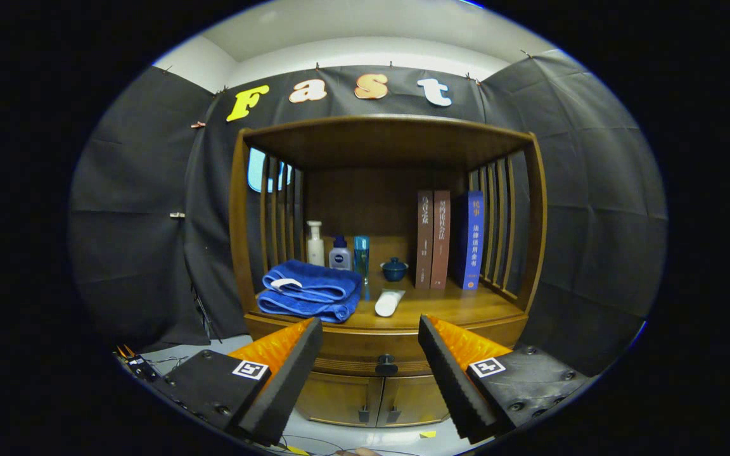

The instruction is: Pull open the drawer, take out the items inside it, and place them on the countertop above the cabinet.

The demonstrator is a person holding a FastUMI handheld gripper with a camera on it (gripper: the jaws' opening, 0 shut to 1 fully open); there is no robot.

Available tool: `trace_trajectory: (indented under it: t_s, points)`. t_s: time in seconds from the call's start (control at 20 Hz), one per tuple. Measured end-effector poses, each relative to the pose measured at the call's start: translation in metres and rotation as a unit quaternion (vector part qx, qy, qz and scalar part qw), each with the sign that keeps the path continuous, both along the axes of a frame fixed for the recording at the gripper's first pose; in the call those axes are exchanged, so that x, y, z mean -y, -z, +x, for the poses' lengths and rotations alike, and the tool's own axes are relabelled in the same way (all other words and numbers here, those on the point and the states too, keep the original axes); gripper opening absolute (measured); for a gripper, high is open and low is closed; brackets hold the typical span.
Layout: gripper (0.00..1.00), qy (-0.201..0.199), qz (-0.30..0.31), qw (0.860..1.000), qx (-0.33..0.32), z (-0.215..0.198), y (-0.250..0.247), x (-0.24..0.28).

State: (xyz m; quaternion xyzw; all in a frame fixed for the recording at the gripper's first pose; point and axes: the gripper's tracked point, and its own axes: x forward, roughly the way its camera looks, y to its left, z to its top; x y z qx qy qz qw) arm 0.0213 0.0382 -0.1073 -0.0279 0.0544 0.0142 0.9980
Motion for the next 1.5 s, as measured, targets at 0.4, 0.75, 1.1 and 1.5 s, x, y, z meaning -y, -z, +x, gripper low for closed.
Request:
trace_trajectory:
  t_s: [0.4, 0.75, 1.1, 1.5]
  points:
    - [0.99, -0.007, -0.012, 1.0, 0.024, -0.025, -0.039, -0.013]
    - [0.99, -0.005, 0.021, 0.999, 0.049, -0.025, -0.062, -0.009]
    - [0.99, 0.001, 0.014, 0.999, 0.033, -0.025, -0.058, -0.002]
    - [0.99, 0.004, 0.006, 1.0, 0.021, -0.023, -0.054, -0.003]
